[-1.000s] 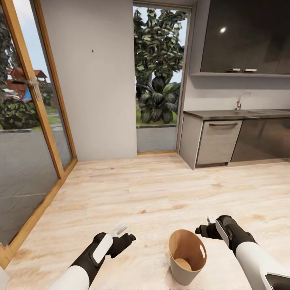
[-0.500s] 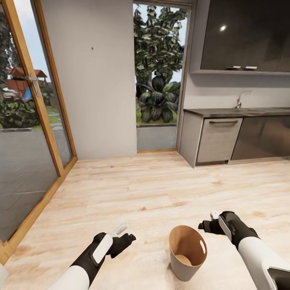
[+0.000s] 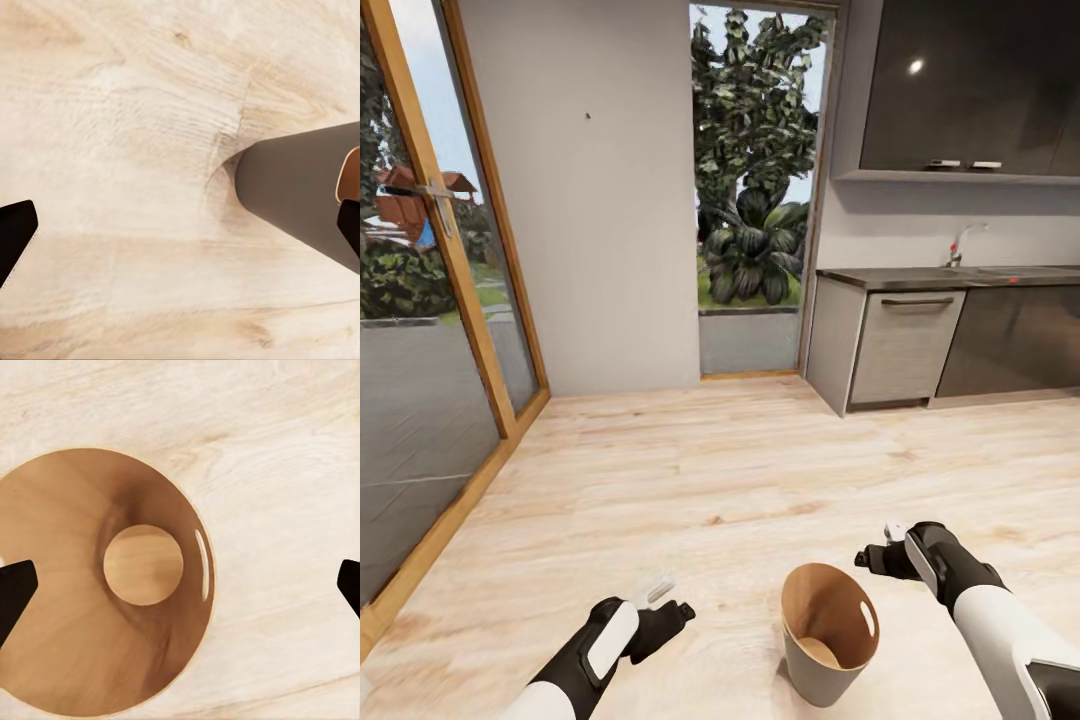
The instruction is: Put the three can of soda from the living room inside the tash can in the kitchen.
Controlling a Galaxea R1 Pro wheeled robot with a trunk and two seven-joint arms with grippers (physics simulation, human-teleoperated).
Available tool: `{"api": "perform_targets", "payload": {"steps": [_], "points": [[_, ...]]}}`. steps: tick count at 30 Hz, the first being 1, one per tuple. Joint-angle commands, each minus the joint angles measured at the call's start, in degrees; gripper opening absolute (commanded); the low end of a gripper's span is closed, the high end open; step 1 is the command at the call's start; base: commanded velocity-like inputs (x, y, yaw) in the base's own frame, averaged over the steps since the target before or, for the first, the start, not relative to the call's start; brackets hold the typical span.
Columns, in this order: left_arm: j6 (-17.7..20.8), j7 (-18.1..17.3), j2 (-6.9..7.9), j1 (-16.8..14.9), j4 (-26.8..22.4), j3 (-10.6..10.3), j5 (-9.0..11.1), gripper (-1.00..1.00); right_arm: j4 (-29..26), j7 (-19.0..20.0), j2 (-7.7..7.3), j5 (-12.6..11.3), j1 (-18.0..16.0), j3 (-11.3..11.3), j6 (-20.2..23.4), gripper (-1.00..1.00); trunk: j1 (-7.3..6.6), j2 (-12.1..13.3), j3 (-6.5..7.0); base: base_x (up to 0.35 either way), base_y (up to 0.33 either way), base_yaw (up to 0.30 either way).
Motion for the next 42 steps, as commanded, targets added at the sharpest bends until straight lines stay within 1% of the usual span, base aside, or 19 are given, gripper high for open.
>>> {"api": "perform_targets", "payload": {"steps": [1, 3, 4, 9, 20, 42], "points": [[0.01, 0.01, 0.02, 0.06, 0.00, -0.08, 0.12, 1.00, 0.09, -0.01, -0.01, 0.00, 0.00, -0.01, 0.01, 1.00, 0.00, 0.00, 0.00, 0.106, 0.000, 0.000], [0.06, 0.19, 0.02, 0.12, -0.21, -0.09, 0.32, 1.00, 0.44, -0.06, -0.04, 0.00, -0.08, -0.03, 0.06, 1.00, 0.00, 0.00, 0.00, 0.077, 0.000, 0.000], [0.14, 0.26, 0.03, 0.11, -0.44, 0.29, 0.57, 1.00, 0.96, -0.09, -0.11, 0.00, -0.33, -0.05, 0.23, 1.00, 0.00, 0.00, 0.00, 0.044, 0.000, 0.000], [0.57, 0.28, -0.16, -0.03, -1.47, 1.32, 1.11, 1.00, 2.27, -0.07, -0.20, 0.00, -1.24, -0.07, 0.63, 1.00, 1.10, -2.00, -0.90, 0.022, 0.000, 0.000], [0.92, 0.52, 0.10, -0.16, -1.84, 1.58, 0.73, 1.00, 2.63, 0.10, -0.14, 0.00, -1.49, -0.07, 0.73, 1.00, 3.51, -6.42, -2.87, 0.002, 0.000, 0.000], [0.94, 0.11, 0.11, -0.16, -1.85, 1.58, 0.79, 1.00, 2.64, 0.38, -0.22, 0.00, -1.50, -0.07, 0.73, 1.00, 4.08, -6.71, -7.75, 0.000, 0.000, 0.000]]}}
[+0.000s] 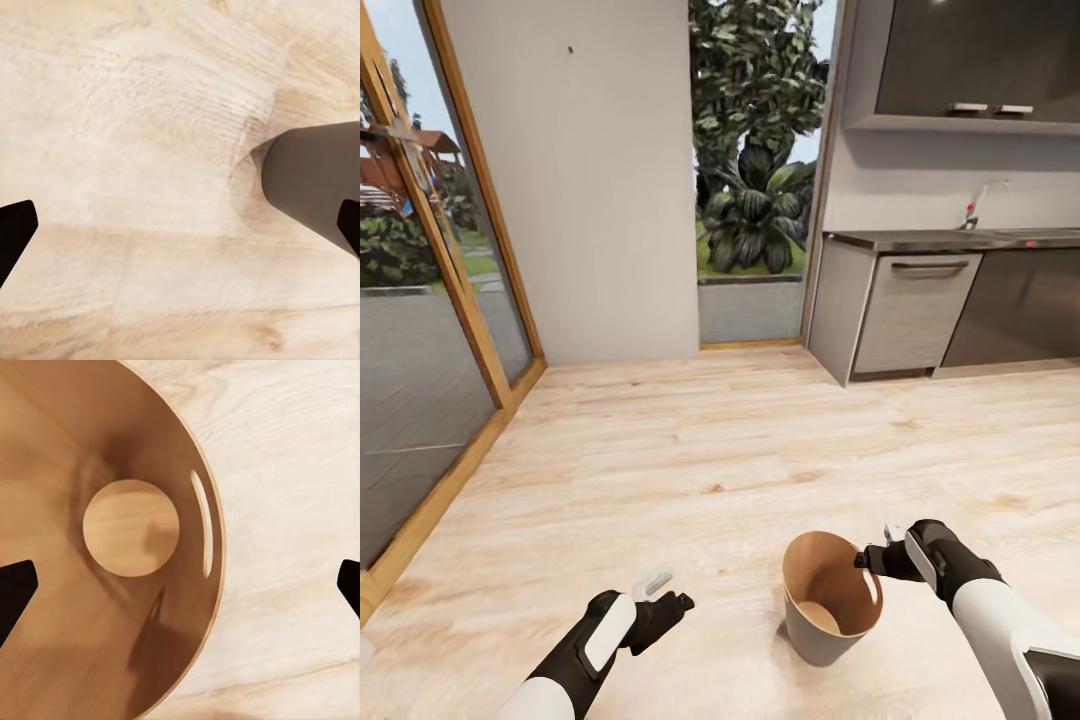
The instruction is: Put the three can of soda from the living room inside the tash can in the kitchen.
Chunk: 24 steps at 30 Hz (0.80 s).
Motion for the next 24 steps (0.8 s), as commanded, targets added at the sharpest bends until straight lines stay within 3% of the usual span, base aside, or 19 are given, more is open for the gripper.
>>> {"api": "perform_targets", "payload": {"steps": [1, 24], "points": [[0.00, -0.03, 0.00, 0.00, 0.00, 0.00, 0.01, 1.00, 0.00, 0.00, 0.00, 0.00, 0.00, 0.00, 0.00, 1.00, 0.02, -0.02, -0.23, 0.000, 0.000, 0.000], [0.00, 0.30, 0.00, 0.00, 0.16, 0.01, 0.35, 1.00, 0.00, 0.08, -0.18, 0.00, 0.00, 0.00, 0.01, 1.00, 0.62, -0.33, -5.32, 0.000, 0.000, 0.000]]}}
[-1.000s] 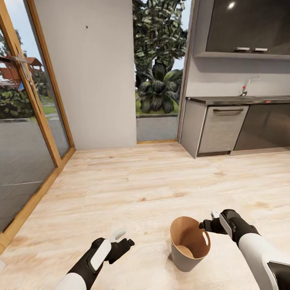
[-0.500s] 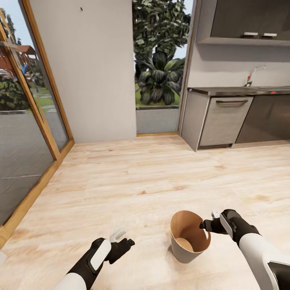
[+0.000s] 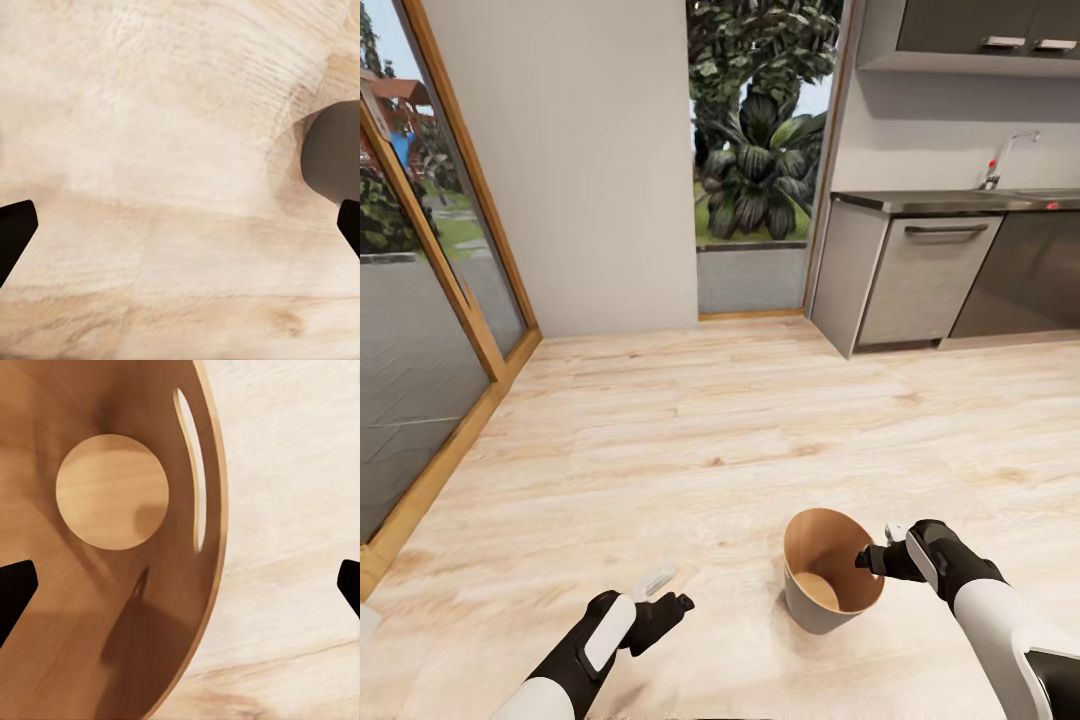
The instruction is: Put the three can of soda from the living room inside the tash can in the kitchen.
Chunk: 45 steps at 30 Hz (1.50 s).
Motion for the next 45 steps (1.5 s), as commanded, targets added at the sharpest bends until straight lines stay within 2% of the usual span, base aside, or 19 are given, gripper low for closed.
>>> {"api": "perform_targets", "payload": {"steps": [1, 9, 14, 19, 25, 45], "points": [[0.00, 0.04, 0.00, 0.00, 0.00, 0.00, -0.01, 1.00, 0.00, 0.00, 0.00, 0.00, 0.00, 0.00, 0.00, 1.00, 0.02, -0.02, -0.23, 0.000, 0.000, 0.000], [-0.62, -0.42, 0.20, 0.52, 0.25, -0.15, -0.44, 1.00, 0.00, 0.01, -0.05, -0.02, 0.00, 0.00, -0.01, 1.00, 0.02, -0.02, -0.23, 0.002, 0.000, 0.000], [-1.03, -0.43, 1.00, 2.00, 0.22, -0.41, -0.72, 1.00, 0.00, 0.01, -0.02, -0.02, 0.00, 0.00, -0.01, 1.00, 0.02, -0.02, -0.23, 0.191, 0.000, 0.000], [-1.03, -0.30, 1.15, 2.29, 0.09, -0.04, -0.43, 1.00, 0.00, 0.01, 0.00, -0.03, 0.00, 0.00, -0.01, 1.00, 0.02, -0.02, -0.23, 0.174, 0.000, 0.000], [-0.82, 0.12, 0.58, 1.91, -0.66, 1.36, 0.11, 1.00, 0.00, 0.01, 0.00, -0.01, 0.00, 0.00, -0.01, 1.00, 0.18, -0.10, -1.56, 0.029, 0.000, 0.000], [-0.62, 0.19, 0.44, 1.84, -0.86, 1.61, 0.18, 1.00, 0.00, 0.01, 0.01, -0.02, 0.00, 0.00, 0.02, 1.00, 0.69, -0.37, -5.99, 0.001, 0.000, 0.000]]}}
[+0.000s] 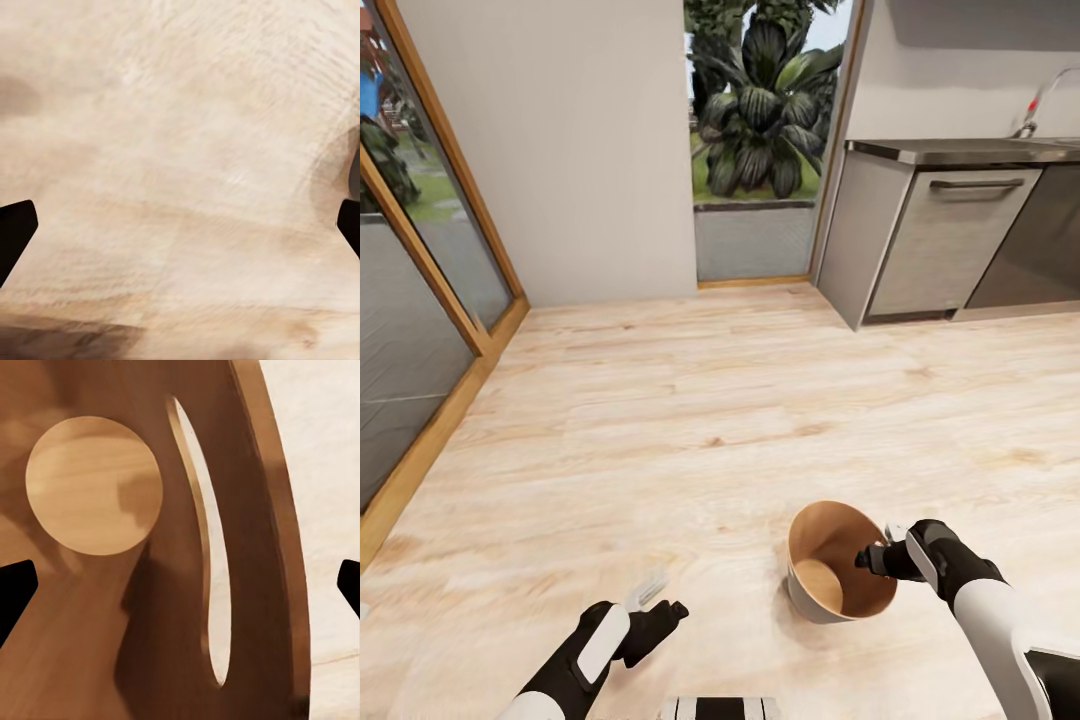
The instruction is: Put the three can of soda from the living room inside the tash can in the kitchen.
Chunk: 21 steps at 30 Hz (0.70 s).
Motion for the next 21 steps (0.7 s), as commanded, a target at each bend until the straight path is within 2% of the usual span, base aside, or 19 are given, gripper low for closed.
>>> {"api": "perform_targets", "payload": {"steps": [1, 4, 5, 10, 21], "points": [[0.00, 0.00, 0.00, 0.00, 0.00, 0.00, 0.01, 1.00, 0.00, 0.00, 0.00, 0.00, 0.00, 0.00, 0.00, 1.00, 0.02, -0.02, -0.23, 0.000, 0.000, 0.000], [0.00, -0.02, 0.00, 0.00, 0.00, -0.02, 0.01, 1.00, 0.00, 0.00, -0.01, -0.02, 0.00, 0.00, -0.02, 1.00, 0.05, -0.03, -0.45, 0.000, 0.000, 0.000], [0.00, -0.35, 0.05, 0.00, -0.05, -0.02, 0.01, 1.00, 0.00, 0.04, -0.01, -0.01, 0.00, 0.00, -0.03, -1.00, 0.05, -0.03, -0.45, 0.000, 0.000, 0.000], [-0.19, -0.78, 0.54, 0.03, -0.22, -0.35, -0.15, 1.00, -0.02, 0.08, -0.01, -0.06, 0.00, 0.00, -0.02, -1.00, 0.05, -0.03, -0.45, 0.000, 0.000, 0.000], [-0.44, -0.22, 0.78, 0.18, -0.22, -0.63, -0.90, 1.00, -0.45, 0.20, -0.09, -0.08, 0.08, 0.00, -0.02, -1.00, -0.24, 0.12, 1.99, 0.000, 0.000, 0.000]]}}
